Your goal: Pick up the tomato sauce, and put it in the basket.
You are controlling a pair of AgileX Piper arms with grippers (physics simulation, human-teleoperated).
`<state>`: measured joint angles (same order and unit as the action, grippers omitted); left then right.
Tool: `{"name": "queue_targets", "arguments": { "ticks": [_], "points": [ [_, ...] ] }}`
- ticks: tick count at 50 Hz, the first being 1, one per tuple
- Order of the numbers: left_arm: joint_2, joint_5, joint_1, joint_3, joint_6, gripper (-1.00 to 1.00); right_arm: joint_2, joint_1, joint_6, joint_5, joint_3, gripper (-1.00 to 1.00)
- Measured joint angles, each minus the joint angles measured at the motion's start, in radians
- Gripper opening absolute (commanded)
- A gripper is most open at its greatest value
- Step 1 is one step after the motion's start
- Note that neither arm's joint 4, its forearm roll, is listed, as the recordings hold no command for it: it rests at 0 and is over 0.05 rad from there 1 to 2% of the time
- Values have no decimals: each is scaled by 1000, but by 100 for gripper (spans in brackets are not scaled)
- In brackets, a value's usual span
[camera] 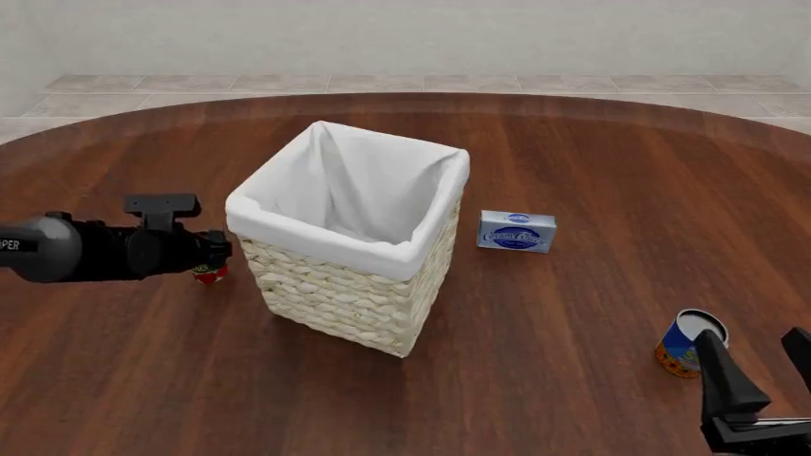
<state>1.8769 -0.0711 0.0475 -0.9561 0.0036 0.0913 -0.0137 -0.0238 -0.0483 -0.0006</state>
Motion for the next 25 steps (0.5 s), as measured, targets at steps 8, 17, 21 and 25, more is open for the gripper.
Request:
{"name": "queue_targets", "arguments": {
  "ticks": [8,17,21,25],
  "points": [
    [11,-13,-1,7,-6,100,14,0,0,-14,0,100],
    [22,-27,-4,15,-14,100,24,1,-1,-22,0,100],
    [23,-30,-5,17,-21,-100,24,0,-1,-22,0,100],
    [22,-32,-7,20,-29,-100,22,0,-1,-20,0,100]
  ]
}}
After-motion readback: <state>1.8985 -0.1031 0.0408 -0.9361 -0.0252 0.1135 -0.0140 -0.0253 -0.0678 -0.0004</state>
